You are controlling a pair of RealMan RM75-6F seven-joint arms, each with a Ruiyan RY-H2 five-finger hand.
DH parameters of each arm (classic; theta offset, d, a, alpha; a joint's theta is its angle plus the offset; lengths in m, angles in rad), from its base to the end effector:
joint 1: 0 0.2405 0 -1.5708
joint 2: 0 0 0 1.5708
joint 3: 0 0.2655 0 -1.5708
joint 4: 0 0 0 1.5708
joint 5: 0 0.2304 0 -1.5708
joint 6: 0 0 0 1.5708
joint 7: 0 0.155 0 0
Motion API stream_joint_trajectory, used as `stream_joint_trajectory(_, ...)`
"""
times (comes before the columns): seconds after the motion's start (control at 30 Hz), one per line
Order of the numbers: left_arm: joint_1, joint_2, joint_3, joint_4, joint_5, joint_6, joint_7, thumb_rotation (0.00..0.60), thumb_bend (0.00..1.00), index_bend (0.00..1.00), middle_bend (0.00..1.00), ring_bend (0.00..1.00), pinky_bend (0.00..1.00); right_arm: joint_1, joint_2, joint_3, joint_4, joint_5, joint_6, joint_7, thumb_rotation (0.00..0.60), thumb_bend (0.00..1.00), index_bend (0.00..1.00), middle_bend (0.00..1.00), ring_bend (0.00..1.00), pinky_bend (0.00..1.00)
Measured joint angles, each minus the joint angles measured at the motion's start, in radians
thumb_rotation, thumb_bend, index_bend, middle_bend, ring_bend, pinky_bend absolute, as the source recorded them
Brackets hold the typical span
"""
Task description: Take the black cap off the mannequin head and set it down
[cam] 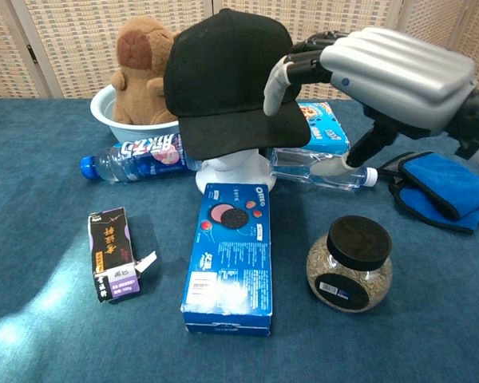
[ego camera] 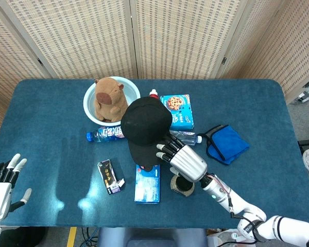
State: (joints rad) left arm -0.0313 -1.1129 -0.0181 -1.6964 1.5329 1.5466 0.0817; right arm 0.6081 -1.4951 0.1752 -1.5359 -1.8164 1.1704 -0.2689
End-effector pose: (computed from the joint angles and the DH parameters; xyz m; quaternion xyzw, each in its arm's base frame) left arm -0.3137 0.1689 0.1410 -0.5894 -0.3870 -0.3866 0.5945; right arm -0.1066 -0.3023 -0.0038 0.7794 -0.1338 0.5075 0.3422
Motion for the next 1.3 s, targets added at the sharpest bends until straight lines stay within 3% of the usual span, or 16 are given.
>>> stream_joint_trajectory(0.23,0.001,0.002,-0.001,0.002,-0.003,-0.002,-0.006,0.600,0.31,0.09,0.00,0.00,0.00,0.047,-0.074,0.008,0.078,-0.007,0.016,-0.010,0.600,0.02,0.41,0.30,0.16,0.14)
stream_joint_trajectory(0.67,-0.005,0.000,-0.004,0.007,-0.007,-0.012,-0.011,0.600,0.31,0.09,0.00,0.00,0.00,0.106,-0.182,0.002,0.242,-0.020,0.093,0.044,0.600,0.16,0.48,0.35,0.16,0.14)
stream_joint_trajectory(1.1,-0.007,-0.003,-0.006,0.015,-0.011,-0.015,-0.018,0.600,0.31,0.09,0.00,0.00,0.00,0.148,-0.251,-0.014,0.374,-0.039,0.186,0.120,0.600,0.47,0.61,0.43,0.20,0.14)
stream_joint_trajectory(1.3,-0.004,-0.004,-0.005,0.019,-0.012,-0.012,-0.024,0.600,0.31,0.09,0.00,0.00,0.00,0.163,-0.270,-0.016,0.411,-0.036,0.218,0.146,0.600,0.53,0.68,0.48,0.24,0.14)
